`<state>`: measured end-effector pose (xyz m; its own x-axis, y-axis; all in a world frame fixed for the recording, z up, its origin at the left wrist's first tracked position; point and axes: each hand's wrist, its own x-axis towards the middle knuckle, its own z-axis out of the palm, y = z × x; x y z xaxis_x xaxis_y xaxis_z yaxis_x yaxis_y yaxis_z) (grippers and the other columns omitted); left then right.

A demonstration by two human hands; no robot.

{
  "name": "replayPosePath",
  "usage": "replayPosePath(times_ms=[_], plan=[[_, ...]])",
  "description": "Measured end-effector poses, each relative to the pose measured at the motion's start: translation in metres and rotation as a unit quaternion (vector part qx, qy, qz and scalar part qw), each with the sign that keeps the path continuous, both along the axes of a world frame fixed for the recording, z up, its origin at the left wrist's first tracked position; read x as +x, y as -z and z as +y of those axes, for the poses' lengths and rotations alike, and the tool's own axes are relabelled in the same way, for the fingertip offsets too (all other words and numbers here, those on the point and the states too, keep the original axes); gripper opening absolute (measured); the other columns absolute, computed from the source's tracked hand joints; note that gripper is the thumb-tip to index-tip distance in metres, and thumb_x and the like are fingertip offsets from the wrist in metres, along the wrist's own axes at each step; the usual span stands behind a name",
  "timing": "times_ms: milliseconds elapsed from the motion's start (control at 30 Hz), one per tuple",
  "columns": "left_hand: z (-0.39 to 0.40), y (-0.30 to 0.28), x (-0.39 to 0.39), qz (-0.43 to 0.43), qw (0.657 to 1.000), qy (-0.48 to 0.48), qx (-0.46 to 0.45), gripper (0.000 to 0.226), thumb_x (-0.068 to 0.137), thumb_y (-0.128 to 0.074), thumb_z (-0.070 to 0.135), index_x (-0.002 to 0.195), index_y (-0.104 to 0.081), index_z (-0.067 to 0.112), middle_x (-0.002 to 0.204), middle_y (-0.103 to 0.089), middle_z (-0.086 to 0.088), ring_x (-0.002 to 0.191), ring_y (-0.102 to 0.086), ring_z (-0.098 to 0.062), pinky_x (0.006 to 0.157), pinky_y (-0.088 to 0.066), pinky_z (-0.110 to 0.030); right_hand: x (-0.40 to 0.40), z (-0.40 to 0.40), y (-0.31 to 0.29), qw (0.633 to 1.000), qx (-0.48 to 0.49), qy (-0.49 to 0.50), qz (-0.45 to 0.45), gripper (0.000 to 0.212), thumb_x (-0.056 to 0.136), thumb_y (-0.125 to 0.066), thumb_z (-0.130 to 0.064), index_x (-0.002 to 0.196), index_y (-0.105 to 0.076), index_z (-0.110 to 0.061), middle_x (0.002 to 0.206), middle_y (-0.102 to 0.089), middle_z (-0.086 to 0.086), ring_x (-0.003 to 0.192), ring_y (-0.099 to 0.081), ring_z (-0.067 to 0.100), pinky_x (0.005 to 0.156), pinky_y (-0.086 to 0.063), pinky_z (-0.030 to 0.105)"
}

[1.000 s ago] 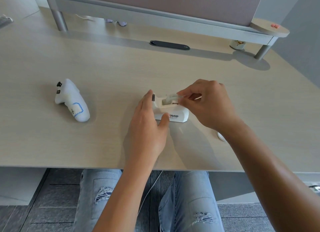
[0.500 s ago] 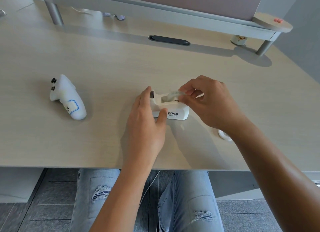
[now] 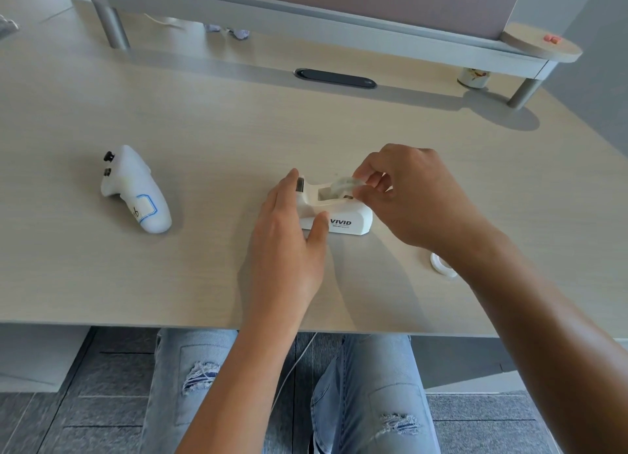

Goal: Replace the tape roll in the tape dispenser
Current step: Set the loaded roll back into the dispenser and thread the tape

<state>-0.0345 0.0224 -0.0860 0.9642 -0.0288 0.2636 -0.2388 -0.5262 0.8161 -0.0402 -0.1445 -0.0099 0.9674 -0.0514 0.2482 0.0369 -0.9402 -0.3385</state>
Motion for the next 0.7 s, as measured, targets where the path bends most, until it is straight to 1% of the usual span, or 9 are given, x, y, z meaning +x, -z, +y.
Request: replayPosePath(times_ms=[67, 133, 200, 300, 500, 600, 700], plan=[[0.0, 0.0, 0.0, -0.002, 1.0, 0.002, 0.001, 0.063, 0.097, -0.066, 0.029, 0.155, -0.041, 0.025, 0.151, -0.055, 0.008, 0.135, -0.055, -0.019, 0.101, -0.049, -0.036, 0.001, 0.001, -0.002, 1.0, -0.011, 0.0, 0.006, 0.011, 0.095, -0.069, -0.02, 0.102, -0.077, -0.019, 0.094, -0.069, -0.003, 0.083, -0.061, 0.014, 0.069, -0.043, 0.014], [0.001, 0.0, 0.001, -0.001, 1.0, 0.003, -0.001, 0.063, 0.096, -0.066, 0.027, 0.155, -0.041, 0.025, 0.151, -0.055, 0.007, 0.135, -0.055, -0.019, 0.101, -0.048, -0.035, 0.003, 0.003, -0.005, 1.0, -0.022, -0.005, 0.014, 0.01, 0.095, -0.068, -0.022, 0.1, -0.077, -0.021, 0.093, -0.07, -0.005, 0.084, -0.064, 0.015, 0.075, -0.049, 0.024], [0.001, 0.001, 0.0, 0.002, 1.0, 0.003, 0.0, 0.064, 0.097, -0.065, 0.027, 0.155, -0.04, 0.026, 0.152, -0.055, 0.008, 0.136, -0.055, -0.018, 0.1, -0.048, -0.034, 0.003, 0.004, -0.007, 1.0, -0.022, -0.011, 0.017, 0.01, 0.094, -0.069, -0.024, 0.098, -0.078, -0.022, 0.092, -0.071, -0.005, 0.085, -0.066, 0.016, 0.078, -0.053, 0.029], [0.001, 0.0, -0.001, 0.002, 1.0, 0.005, 0.002, 0.064, 0.097, -0.064, 0.027, 0.156, -0.039, 0.028, 0.151, -0.055, 0.009, 0.134, -0.056, -0.018, 0.099, -0.052, -0.038, 0.003, 0.005, -0.005, 1.0, -0.023, -0.012, 0.003, 0.013, 0.093, -0.07, -0.02, 0.103, -0.079, -0.02, 0.094, -0.072, -0.003, 0.086, -0.067, 0.018, 0.079, -0.055, 0.033], [0.001, -0.001, 0.0, 0.01, 1.0, 0.005, -0.001, 0.066, 0.097, -0.064, 0.026, 0.157, -0.037, 0.028, 0.153, -0.053, 0.008, 0.136, -0.056, -0.019, 0.101, -0.051, -0.038, 0.007, 0.005, -0.002, 0.998, -0.046, -0.046, -0.015, 0.01, 0.092, -0.07, -0.019, 0.099, -0.078, -0.02, 0.092, -0.069, -0.005, 0.082, -0.066, 0.018, 0.08, -0.055, 0.038], [0.0, -0.001, -0.001, 0.01, 1.0, 0.002, 0.006, 0.066, 0.097, -0.064, 0.027, 0.157, -0.036, 0.03, 0.155, -0.051, 0.011, 0.137, -0.054, -0.018, 0.099, -0.05, -0.037, 0.006, 0.002, -0.001, 0.996, -0.051, -0.071, -0.031, 0.01, 0.092, -0.071, -0.018, 0.098, -0.078, -0.018, 0.09, -0.069, -0.003, 0.078, -0.067, 0.018, 0.077, -0.056, 0.04], [0.0, 0.0, 0.001, -0.003, 1.0, 0.004, 0.004, 0.066, 0.095, -0.068, 0.026, 0.155, -0.041, 0.024, 0.153, -0.054, 0.006, 0.136, -0.055, -0.02, 0.102, -0.048, -0.036, 0.002, 0.0, 0.004, 0.996, -0.029, -0.074, -0.043, 0.008, 0.091, -0.071, -0.014, 0.098, -0.076, -0.016, 0.09, -0.068, -0.001, 0.077, -0.068, 0.02, 0.073, -0.057, 0.041]])
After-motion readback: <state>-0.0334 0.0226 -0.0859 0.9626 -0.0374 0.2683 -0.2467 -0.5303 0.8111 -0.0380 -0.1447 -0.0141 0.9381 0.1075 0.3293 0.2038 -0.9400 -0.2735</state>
